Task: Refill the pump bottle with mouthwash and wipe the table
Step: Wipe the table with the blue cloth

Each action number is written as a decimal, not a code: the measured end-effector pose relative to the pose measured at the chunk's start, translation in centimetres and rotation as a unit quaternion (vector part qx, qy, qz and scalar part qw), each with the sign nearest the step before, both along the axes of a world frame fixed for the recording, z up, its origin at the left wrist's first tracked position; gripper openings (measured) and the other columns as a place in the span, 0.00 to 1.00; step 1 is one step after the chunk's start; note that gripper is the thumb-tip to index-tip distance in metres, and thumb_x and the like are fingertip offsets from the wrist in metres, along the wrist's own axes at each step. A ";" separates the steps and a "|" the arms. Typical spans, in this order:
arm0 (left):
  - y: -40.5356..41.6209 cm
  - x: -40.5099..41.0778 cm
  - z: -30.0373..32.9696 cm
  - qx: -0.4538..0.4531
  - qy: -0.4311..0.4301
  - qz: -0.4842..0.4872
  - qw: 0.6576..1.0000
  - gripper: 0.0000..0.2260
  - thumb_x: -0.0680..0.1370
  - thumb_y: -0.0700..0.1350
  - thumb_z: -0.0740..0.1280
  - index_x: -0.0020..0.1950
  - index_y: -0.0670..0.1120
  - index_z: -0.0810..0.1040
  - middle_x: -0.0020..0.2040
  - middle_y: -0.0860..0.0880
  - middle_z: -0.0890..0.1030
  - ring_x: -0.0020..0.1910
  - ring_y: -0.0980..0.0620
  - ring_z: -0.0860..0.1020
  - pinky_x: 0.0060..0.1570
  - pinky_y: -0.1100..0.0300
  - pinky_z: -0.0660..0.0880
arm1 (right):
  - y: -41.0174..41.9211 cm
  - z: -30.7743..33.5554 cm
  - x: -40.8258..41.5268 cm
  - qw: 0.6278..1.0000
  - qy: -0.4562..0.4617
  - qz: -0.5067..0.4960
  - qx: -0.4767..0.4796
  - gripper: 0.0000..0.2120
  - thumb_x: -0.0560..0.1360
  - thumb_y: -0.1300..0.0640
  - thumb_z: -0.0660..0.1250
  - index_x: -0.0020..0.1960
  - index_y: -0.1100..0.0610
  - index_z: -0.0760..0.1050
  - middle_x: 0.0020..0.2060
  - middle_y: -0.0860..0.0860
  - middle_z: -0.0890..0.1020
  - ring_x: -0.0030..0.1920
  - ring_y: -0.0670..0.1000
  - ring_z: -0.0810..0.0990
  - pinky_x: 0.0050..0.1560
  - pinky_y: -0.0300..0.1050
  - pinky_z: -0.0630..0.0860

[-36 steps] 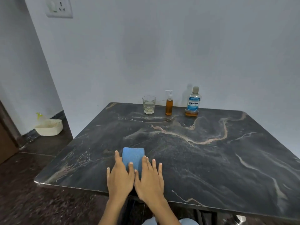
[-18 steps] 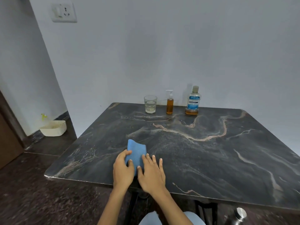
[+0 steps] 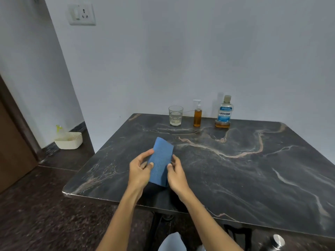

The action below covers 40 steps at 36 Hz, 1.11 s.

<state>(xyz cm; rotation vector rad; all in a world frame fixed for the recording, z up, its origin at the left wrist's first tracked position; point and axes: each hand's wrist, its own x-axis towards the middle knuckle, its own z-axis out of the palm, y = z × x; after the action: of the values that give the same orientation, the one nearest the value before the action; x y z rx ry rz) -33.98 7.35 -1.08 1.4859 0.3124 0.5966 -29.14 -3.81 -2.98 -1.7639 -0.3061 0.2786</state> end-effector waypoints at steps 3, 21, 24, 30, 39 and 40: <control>1.5 1.5 0.8 0.001 -0.009 -0.006 1.000 0.18 0.75 0.29 0.65 0.51 0.53 0.80 0.52 0.57 0.80 0.46 0.62 0.81 0.37 0.68 0.76 | 1.4 0.7 2.0 0.993 0.080 0.011 0.081 0.20 0.81 0.52 0.55 0.72 0.48 0.56 0.53 0.42 0.75 0.50 0.40 0.76 0.40 0.34 0.74; 13.4 22.0 1.5 0.174 0.057 0.056 0.981 0.18 0.77 0.35 0.64 0.67 0.41 0.69 0.65 0.46 0.73 0.56 0.51 0.76 0.48 0.70 0.72 | 13.2 3.2 22.7 0.993 -0.008 -0.069 0.093 0.12 0.78 0.63 0.61 0.61 0.56 0.66 0.52 0.49 0.75 0.45 0.43 0.75 0.37 0.31 0.70; 15.1 25.7 1.1 0.201 0.096 0.046 0.974 0.18 0.76 0.36 0.65 0.66 0.39 0.70 0.63 0.42 0.74 0.56 0.51 0.74 0.52 0.63 0.70 | 15.0 2.8 26.2 0.993 0.001 -0.087 0.082 0.12 0.78 0.64 0.60 0.60 0.58 0.66 0.56 0.53 0.76 0.51 0.49 0.76 0.49 0.41 0.74; 17.3 30.9 -0.7 0.217 0.083 0.063 0.971 0.15 0.74 0.31 0.67 0.60 0.39 0.75 0.61 0.42 0.76 0.61 0.46 0.75 0.59 0.56 0.72 | 17.2 1.3 30.4 0.996 0.000 -0.087 0.034 0.13 0.78 0.64 0.60 0.62 0.59 0.66 0.59 0.55 0.75 0.57 0.53 0.75 0.58 0.49 0.73; 18.8 34.8 -3.5 0.254 0.097 0.052 0.961 0.16 0.76 0.32 0.64 0.64 0.38 0.72 0.64 0.41 0.74 0.63 0.47 0.72 0.60 0.61 0.68 | 17.9 -0.7 32.7 0.976 -0.123 -0.069 -0.165 0.15 0.77 0.59 0.59 0.64 0.59 0.67 0.59 0.57 0.77 0.61 0.59 0.72 0.63 0.52 0.69; 18.8 35.0 -3.9 0.265 0.104 0.050 0.957 0.16 0.76 0.32 0.63 0.64 0.38 0.72 0.64 0.41 0.74 0.64 0.47 0.72 0.61 0.62 0.67 | 17.9 -0.8 32.6 0.969 -0.135 -0.065 -0.196 0.15 0.77 0.59 0.59 0.62 0.60 0.68 0.58 0.58 0.77 0.61 0.59 0.72 0.65 0.53 0.66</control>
<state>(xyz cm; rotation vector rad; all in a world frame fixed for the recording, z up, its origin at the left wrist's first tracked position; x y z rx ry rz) 0.98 26.16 -5.02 2.0683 0.4127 0.6344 3.49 14.06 -3.78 -2.2091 -0.3440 -0.0002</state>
